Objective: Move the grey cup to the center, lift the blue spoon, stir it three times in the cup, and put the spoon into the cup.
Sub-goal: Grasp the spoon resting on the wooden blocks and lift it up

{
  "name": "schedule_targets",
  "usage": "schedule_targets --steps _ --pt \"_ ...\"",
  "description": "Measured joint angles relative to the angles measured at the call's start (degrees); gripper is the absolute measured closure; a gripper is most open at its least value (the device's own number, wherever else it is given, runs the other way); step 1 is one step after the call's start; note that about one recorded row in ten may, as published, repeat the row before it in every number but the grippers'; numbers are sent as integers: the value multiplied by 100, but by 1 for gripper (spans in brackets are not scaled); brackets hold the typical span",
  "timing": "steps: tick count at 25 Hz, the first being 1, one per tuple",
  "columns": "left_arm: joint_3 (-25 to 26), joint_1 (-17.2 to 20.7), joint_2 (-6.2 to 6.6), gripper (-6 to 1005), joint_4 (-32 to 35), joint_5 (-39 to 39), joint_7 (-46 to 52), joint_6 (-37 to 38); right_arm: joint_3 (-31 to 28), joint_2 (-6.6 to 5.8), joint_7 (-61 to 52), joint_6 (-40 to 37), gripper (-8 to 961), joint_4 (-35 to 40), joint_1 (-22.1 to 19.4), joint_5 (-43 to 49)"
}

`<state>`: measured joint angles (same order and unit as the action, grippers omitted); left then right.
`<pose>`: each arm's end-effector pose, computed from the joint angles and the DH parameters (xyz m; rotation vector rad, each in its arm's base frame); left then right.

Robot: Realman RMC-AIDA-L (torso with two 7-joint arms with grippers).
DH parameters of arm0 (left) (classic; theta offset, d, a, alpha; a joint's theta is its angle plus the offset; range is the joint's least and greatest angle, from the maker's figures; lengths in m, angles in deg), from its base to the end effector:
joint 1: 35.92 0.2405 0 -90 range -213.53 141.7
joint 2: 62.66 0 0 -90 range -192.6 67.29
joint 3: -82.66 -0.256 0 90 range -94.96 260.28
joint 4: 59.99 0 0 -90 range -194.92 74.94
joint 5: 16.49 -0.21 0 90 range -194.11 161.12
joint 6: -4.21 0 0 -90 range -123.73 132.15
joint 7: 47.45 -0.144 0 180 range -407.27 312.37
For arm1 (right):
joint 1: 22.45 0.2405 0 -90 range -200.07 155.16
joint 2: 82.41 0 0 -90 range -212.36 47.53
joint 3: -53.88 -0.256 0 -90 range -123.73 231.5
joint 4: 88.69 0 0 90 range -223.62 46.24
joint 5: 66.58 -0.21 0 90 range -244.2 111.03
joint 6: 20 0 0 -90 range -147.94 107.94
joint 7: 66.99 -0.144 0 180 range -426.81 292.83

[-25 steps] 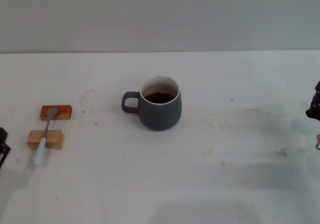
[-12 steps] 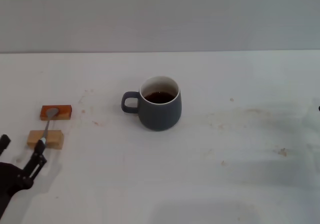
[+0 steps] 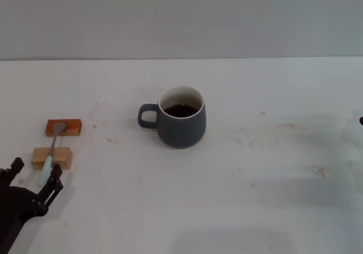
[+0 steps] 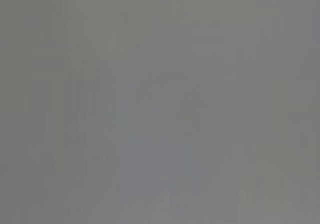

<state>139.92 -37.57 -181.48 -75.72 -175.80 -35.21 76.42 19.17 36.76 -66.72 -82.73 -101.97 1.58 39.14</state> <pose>-0.3720 0.1988 -0.0394 -1.7245 -0.6499 -0.6436 0.3439 0.3248 -0.0198 -1.4735 0.6496 0.5866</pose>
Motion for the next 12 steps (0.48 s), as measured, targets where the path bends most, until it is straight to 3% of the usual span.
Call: schedule_targets --steps 12 --pt "-14 -90 0 174 -1 5 -8 -390 0 0 0 88 954 1 69 0"
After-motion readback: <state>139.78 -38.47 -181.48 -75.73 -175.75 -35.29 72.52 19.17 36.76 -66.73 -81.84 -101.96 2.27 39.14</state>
